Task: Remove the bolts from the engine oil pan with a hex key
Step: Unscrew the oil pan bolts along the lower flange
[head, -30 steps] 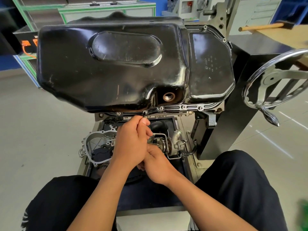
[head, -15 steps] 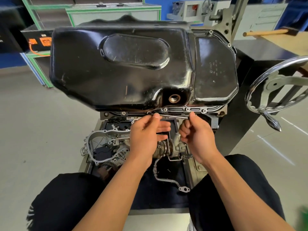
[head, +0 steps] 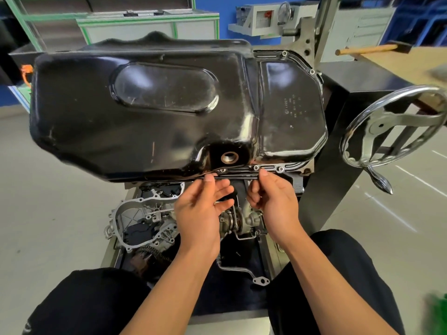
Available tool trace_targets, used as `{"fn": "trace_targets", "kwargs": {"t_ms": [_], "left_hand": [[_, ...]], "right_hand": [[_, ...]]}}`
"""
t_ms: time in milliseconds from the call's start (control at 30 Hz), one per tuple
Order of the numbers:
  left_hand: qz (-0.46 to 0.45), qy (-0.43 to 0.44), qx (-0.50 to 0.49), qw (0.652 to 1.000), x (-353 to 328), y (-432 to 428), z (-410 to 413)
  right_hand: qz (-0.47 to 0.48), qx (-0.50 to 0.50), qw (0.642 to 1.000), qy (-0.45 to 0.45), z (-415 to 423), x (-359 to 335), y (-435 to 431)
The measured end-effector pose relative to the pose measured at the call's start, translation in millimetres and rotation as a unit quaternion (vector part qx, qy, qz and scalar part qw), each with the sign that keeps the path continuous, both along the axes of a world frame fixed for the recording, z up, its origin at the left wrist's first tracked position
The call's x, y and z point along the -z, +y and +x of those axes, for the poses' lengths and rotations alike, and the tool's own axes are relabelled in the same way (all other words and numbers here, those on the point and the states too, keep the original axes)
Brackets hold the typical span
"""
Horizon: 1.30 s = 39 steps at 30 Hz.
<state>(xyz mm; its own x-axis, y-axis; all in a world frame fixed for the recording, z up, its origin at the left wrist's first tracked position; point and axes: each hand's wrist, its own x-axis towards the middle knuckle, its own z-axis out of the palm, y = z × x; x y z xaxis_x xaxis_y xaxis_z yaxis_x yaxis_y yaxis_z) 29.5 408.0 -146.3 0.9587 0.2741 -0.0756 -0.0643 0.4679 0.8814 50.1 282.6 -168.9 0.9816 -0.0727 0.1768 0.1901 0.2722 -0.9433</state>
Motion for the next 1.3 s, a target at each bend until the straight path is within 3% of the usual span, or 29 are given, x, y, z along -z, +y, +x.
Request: {"fn": "trace_targets", "kwargs": {"t_ms": [367, 700, 833, 933, 1067, 1233, 1300], "left_hand": [[0.037, -0.029, -0.046, 0.998, 9, -4, 4], [0.015, -0.063, -0.089, 0.994, 13, -14, 6], [0.125, -0.188, -0.063, 0.972, 12, -21, -1], [0.157, -0.174, -0.062, 0.97, 16, -26, -8], [0.203, -0.123, -0.044, 0.97, 17, -21, -11], [0.31, -0.09, 0.046, 0.945, 16, -4, -5], [0.372, -0.094, 0.066, 0.921, 18, -1, -8]], "right_hand": [[-0.037, 0.015, 0.999, 0.007, -3, 0, -2], [-0.025, 0.012, 0.999, -0.04, 4, 2, -2], [0.076, 0.004, 0.997, -0.005, 13, 6, -5], [0.1, 0.015, 0.995, 0.019, 8, 9, -6], [0.028, 0.014, 0.999, 0.036, -17, 16, -10], [-0.204, -0.125, 0.971, 0.002, -56, 31, 5], [-0.222, -0.164, 0.961, -0.002, -64, 35, 17]]}}
